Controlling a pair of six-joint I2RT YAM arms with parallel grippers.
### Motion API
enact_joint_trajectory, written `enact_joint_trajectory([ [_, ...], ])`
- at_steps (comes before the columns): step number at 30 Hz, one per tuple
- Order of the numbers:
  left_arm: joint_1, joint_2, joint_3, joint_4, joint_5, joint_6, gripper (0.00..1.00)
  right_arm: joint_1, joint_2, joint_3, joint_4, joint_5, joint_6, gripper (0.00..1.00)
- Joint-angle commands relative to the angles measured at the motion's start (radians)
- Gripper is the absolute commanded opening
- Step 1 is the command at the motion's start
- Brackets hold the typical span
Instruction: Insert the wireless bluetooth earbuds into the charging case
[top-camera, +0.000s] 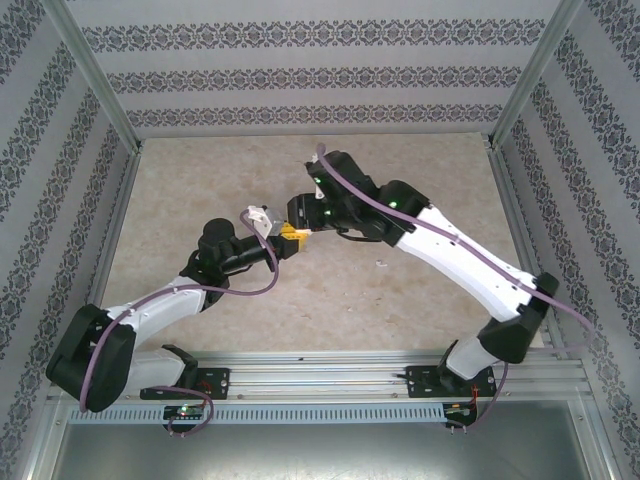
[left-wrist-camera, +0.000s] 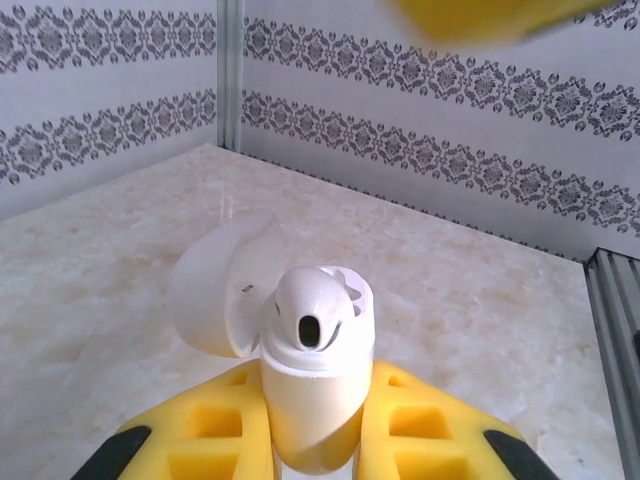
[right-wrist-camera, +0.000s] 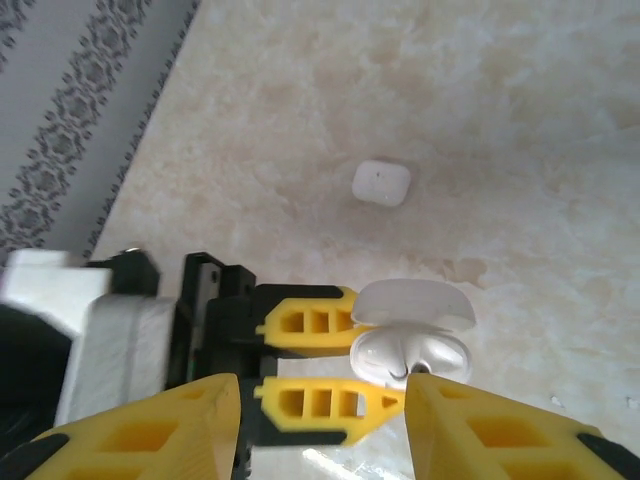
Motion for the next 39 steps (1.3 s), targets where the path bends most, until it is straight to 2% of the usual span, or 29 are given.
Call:
enact_joint_trajectory([
  [1, -0.010, 0.008, 0.013, 0.048, 0.042, -0.047, 0.00, -0.021, -0.073, -0.067, 0.022, 0.056, -0.013, 0.48],
  [11, -0.013, 0.025, -0.008, 0.067, 0.082, -0.094, 0.00, -0.150, -0.201, -0.364, -0.012, 0.059, 0.014, 0.49],
  [21, -0.041, 0.045, -0.012, 0.017, 0.070, -0.045, 0.00, -0.192, -0.173, -0.638, -0.024, 0.092, -0.046, 0.47],
  [27, -0.099, 0.131, 0.019, 0.103, 0.050, -0.070, 0.00, -0.222, -0.076, -0.662, -0.022, 0.052, -0.104, 0.45],
  [31, -0.147, 0.157, 0.038, 0.090, 0.033, -0.050, 0.00, -0.271, 0.009, -0.631, -0.047, 0.009, -0.160, 0.44],
  [34, -0.162, 0.160, 0.028, 0.087, 0.012, -0.049, 0.00, -0.322, 0.054, -0.615, -0.037, -0.069, -0.184, 0.45],
  [39, -0.178, 0.140, -0.007, 0.066, -0.031, -0.042, 0.00, -0.381, 0.120, -0.592, -0.022, -0.098, -0.228, 0.45],
])
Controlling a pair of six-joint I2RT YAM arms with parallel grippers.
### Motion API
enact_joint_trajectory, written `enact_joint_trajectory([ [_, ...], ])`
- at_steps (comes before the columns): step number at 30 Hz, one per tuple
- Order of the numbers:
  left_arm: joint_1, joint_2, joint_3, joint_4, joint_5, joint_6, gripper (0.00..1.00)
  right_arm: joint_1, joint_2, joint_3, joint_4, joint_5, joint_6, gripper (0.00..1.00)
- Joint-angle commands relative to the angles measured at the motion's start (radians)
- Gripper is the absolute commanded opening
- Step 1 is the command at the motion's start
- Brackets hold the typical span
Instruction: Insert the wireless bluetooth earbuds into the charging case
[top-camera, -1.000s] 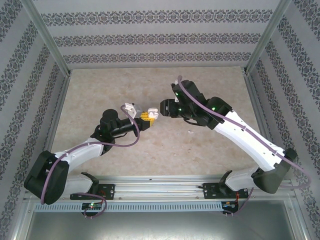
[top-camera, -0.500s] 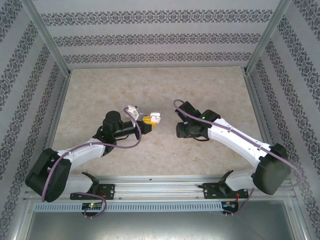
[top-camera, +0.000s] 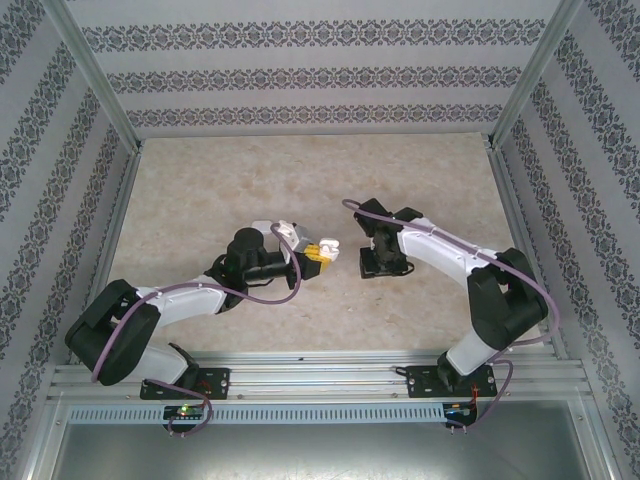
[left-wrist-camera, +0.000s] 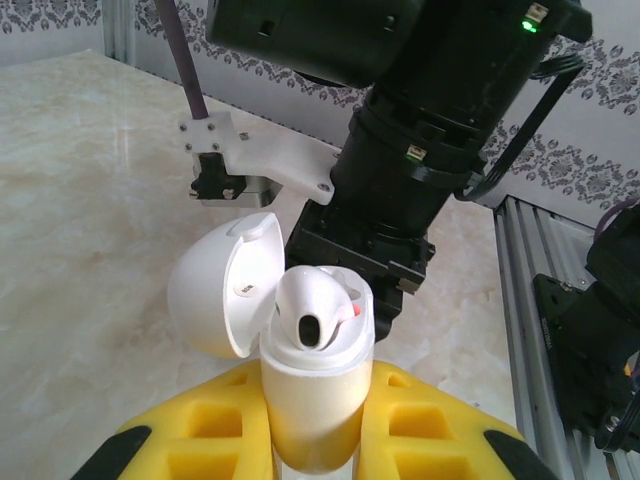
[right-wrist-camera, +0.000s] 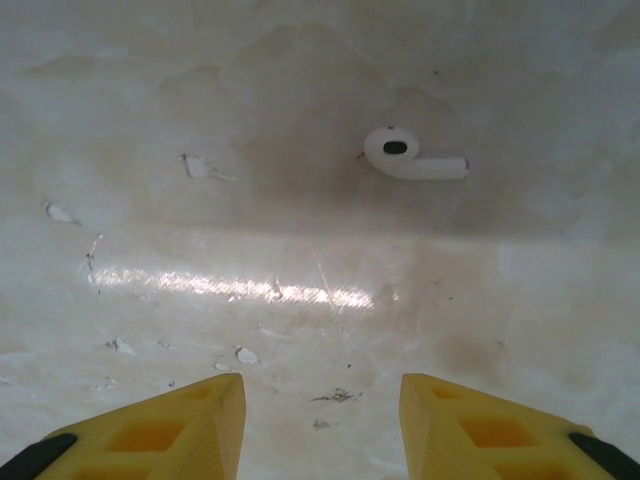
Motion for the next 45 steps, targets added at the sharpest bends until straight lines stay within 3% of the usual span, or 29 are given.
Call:
enact_joint_trajectory([
  [1, -0.021, -0.018, -0.019, 0.024, -0.036, 0.018, 0.00, -0.033, 0.053, 0.051, -0.016, -0.041, -0.061, 0.45],
  [12, -0.026, -0.044, 0.009, -0.116, -0.063, 0.083, 0.00, -0.083, 0.199, 0.182, -0.054, 0.001, -0.131, 0.44],
  [26, -0.026, -0.046, 0.020, -0.138, -0.073, 0.089, 0.00, -0.135, 0.365, 0.281, -0.085, -0.018, -0.189, 0.44],
  [45, -0.027, -0.053, 0.036, -0.172, -0.080, 0.106, 0.00, -0.132, 0.369, 0.246, -0.103, -0.044, -0.183, 0.34],
])
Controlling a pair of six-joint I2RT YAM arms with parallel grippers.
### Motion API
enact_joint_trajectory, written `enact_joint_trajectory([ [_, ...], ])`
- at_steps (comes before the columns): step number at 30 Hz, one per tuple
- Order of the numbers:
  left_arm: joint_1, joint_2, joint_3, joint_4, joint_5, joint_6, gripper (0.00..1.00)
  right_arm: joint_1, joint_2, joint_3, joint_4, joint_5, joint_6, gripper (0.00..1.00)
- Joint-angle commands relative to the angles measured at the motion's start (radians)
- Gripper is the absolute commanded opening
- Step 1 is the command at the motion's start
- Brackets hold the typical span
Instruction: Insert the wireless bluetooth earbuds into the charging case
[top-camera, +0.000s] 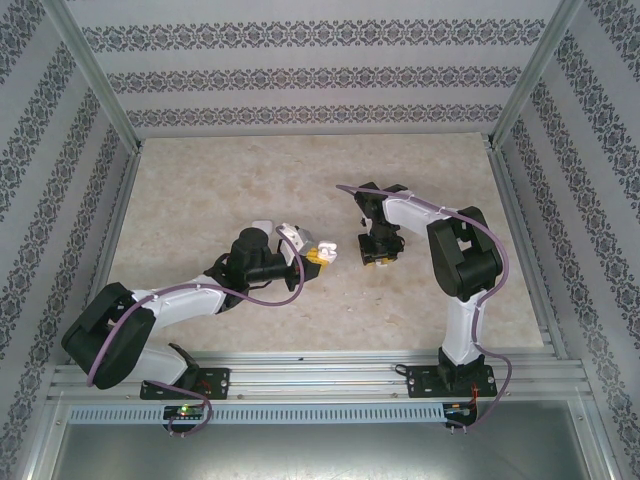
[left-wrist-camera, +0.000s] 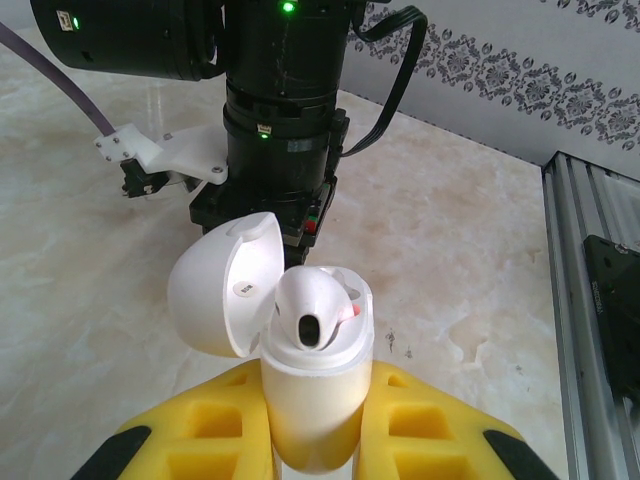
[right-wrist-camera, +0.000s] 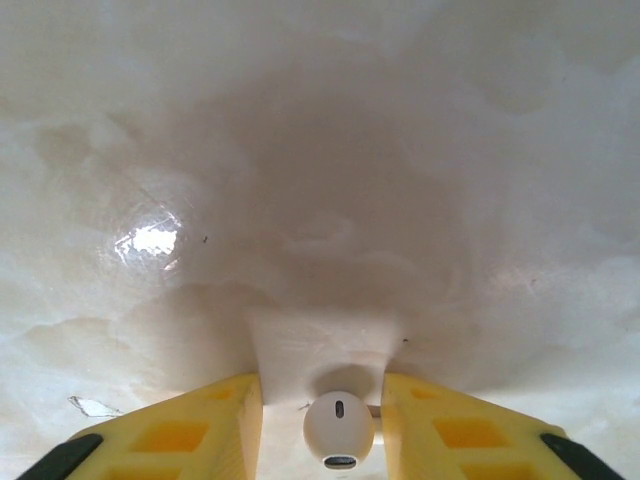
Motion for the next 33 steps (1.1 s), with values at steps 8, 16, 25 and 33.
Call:
enact_joint_trajectory([
  [8, -0.011, -0.045, 0.011, -0.024, -0.004, 0.023, 0.00, -0.011, -0.007, -0.007, -0.048, -0.016, 0.014, 0.24],
  [16, -0.010, -0.056, -0.003, 0.002, -0.009, 0.030, 0.00, -0.027, -0.090, -0.027, -0.035, -0.077, 0.070, 0.24],
  [25, -0.009, -0.047, -0.008, 0.104, -0.036, 0.025, 0.00, -0.014, -0.336, -0.059, 0.082, -0.234, 0.196, 0.18],
  [33, -0.007, -0.016, -0.006, 0.232, -0.071, 0.019, 0.00, 0.000, -0.586, -0.155, 0.279, -0.347, 0.396, 0.17],
])
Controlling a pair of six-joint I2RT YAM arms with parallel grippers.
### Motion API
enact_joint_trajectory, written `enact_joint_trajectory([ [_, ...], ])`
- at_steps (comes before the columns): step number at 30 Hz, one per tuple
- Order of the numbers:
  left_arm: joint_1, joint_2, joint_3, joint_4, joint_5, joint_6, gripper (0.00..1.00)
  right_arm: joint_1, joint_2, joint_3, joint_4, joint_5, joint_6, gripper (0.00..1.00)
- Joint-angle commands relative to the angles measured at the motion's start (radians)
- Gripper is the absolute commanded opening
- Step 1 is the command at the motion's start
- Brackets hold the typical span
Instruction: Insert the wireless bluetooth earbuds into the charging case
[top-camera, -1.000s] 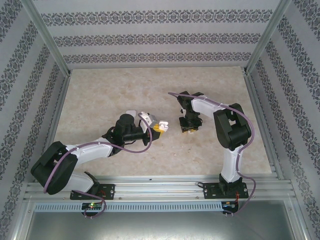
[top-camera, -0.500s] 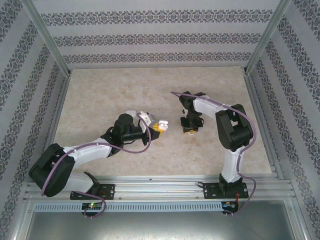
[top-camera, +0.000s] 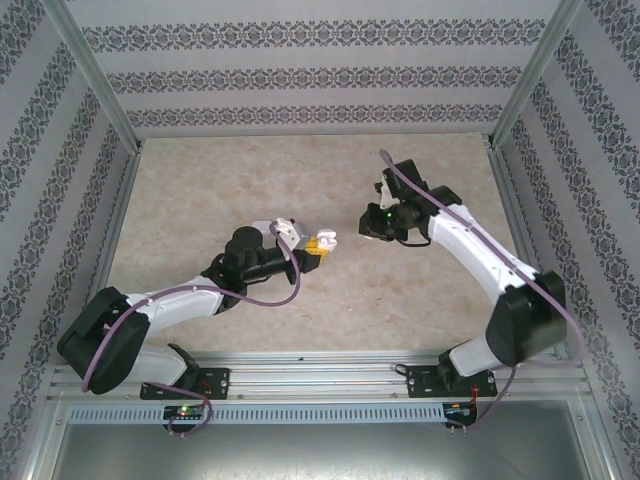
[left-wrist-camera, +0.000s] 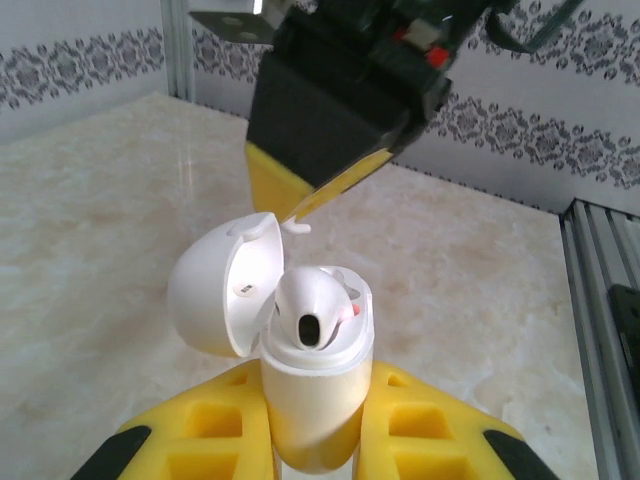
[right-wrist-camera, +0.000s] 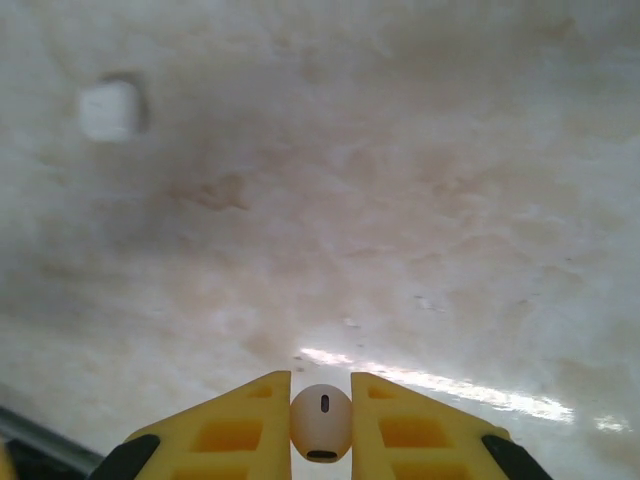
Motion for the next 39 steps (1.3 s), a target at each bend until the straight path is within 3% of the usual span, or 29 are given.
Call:
enact_joint_trajectory([
  [1, -0.007, 0.022, -0.004, 0.133, -0.026, 0.009, 0.00, 0.018, -0.081, -0.044, 0.105, -0.067, 0.132, 0.18],
  [15, -0.007, 0.101, 0.049, 0.281, -0.055, -0.006, 0.00, 0.105, -0.234, -0.051, 0.247, -0.070, 0.336, 0.18],
  [25, -0.007, 0.104, 0.043, 0.327, -0.074, -0.019, 0.00, 0.177, -0.236, -0.085, 0.411, -0.048, 0.470, 0.17],
  [39, -0.005, 0.097, 0.031, 0.367, -0.093, -0.043, 0.00, 0.201, -0.250, -0.172, 0.531, -0.017, 0.556, 0.16],
])
